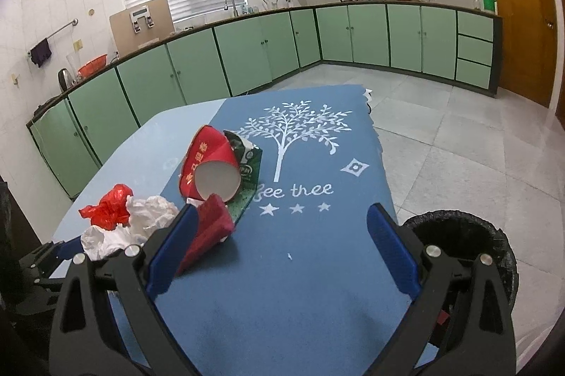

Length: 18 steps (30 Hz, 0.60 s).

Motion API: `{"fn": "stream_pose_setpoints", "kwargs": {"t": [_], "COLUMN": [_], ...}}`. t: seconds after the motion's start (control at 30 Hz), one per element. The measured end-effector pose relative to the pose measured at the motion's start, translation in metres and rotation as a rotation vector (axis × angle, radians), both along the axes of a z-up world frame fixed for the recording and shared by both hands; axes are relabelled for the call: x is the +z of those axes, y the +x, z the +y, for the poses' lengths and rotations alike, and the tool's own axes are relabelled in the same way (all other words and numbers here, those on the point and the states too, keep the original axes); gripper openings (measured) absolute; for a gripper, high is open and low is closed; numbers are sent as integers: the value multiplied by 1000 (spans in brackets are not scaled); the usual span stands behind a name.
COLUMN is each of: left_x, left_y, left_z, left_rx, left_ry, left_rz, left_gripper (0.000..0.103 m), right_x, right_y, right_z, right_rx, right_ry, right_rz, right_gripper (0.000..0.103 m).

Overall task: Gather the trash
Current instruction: 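Grasp a white crumpled tissue with the left gripper while the right grasps another tissue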

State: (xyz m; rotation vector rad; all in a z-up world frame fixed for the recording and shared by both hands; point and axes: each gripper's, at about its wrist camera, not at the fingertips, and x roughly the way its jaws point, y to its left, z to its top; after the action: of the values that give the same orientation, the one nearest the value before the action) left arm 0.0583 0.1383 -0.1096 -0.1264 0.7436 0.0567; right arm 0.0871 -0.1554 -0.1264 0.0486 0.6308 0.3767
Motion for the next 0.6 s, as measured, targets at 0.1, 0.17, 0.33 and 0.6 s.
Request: {"fn": "stream_pose_setpoints", "kwargs": {"t": [0.1, 0.17, 0.33, 0.6], "left_x": [-3, -5, -10, 12], "left_y": [5, 5, 4, -12], "left_z": [-6, -7, -3, 10], "left_rx": [-11, -18, -26, 19], "left_ry": [19, 27, -5, -29], "left_rz": [15, 22, 33, -48], "left_gripper": [82, 66, 32, 24], "right_x": [-2, -4, -9, -16], "right_y": [0, 0, 0, -2], "right_z": [3, 6, 14, 33], "right_rx": [9, 15, 43, 92], "right_ry": [-11, -16, -29, -34], "right_rz": [5, 9, 22, 47], "right_gripper": [93, 93, 93, 93]}}
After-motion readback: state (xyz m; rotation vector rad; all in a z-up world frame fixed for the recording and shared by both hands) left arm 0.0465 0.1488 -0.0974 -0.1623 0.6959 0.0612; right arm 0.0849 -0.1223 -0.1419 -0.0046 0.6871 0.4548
